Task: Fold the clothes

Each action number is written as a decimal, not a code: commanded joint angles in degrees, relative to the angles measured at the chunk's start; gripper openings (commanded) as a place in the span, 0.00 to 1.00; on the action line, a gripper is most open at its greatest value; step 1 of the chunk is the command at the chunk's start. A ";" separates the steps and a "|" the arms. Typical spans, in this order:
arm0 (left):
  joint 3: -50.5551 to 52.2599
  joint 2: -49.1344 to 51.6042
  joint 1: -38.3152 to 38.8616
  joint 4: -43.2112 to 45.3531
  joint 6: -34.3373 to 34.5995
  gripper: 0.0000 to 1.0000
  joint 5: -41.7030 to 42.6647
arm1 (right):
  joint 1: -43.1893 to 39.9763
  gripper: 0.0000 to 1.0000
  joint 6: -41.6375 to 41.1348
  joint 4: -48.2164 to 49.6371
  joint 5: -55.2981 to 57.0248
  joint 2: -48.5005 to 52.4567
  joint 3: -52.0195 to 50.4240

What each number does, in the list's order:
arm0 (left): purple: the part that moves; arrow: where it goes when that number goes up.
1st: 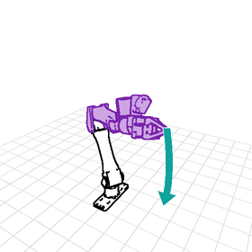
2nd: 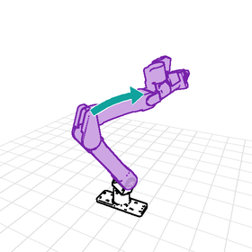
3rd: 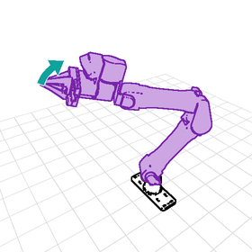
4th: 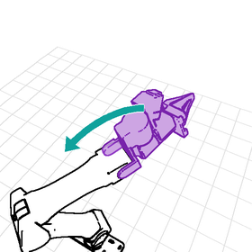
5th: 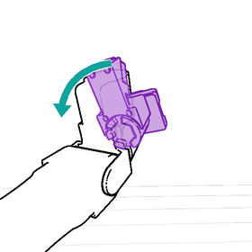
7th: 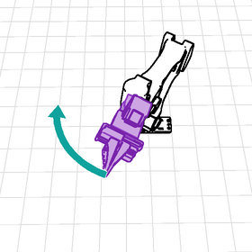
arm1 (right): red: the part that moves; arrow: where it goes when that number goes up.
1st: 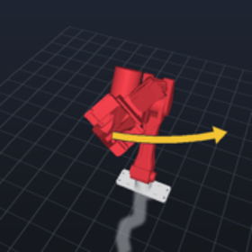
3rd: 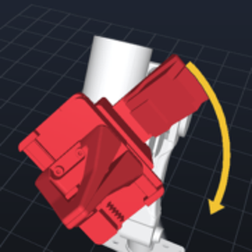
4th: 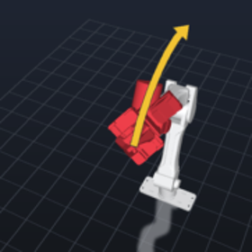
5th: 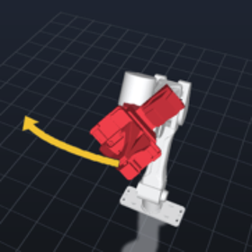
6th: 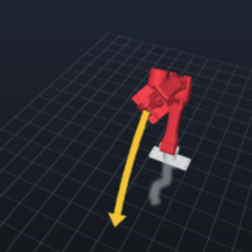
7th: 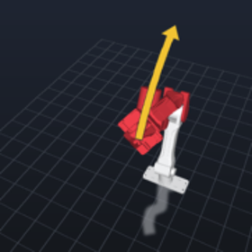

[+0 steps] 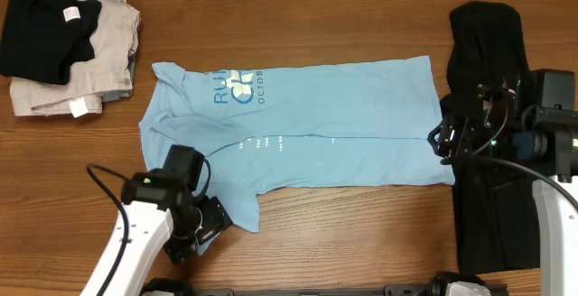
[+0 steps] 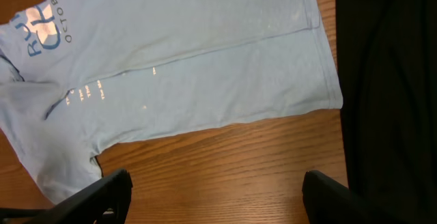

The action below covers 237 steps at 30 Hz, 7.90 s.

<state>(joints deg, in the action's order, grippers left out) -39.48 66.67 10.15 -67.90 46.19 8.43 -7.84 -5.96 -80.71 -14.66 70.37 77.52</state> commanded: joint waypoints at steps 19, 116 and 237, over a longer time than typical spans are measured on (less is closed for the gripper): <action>15.45 1.62 0.37 22.18 10.84 0.55 -1.86 | -0.17 0.84 0.24 1.18 -0.90 0.92 -0.42; -35.54 4.17 -2.32 5.25 -13.27 0.04 -33.27 | 1.09 0.04 -19.91 36.17 15.52 12.00 -17.75; -42.18 36.39 -3.26 20.76 -30.05 1.00 6.45 | -5.22 0.98 9.38 25.68 1.92 44.94 16.37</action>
<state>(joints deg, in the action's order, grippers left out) -80.31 103.39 7.70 -46.76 18.61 14.39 -16.23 -4.29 -54.13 -11.31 115.77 91.35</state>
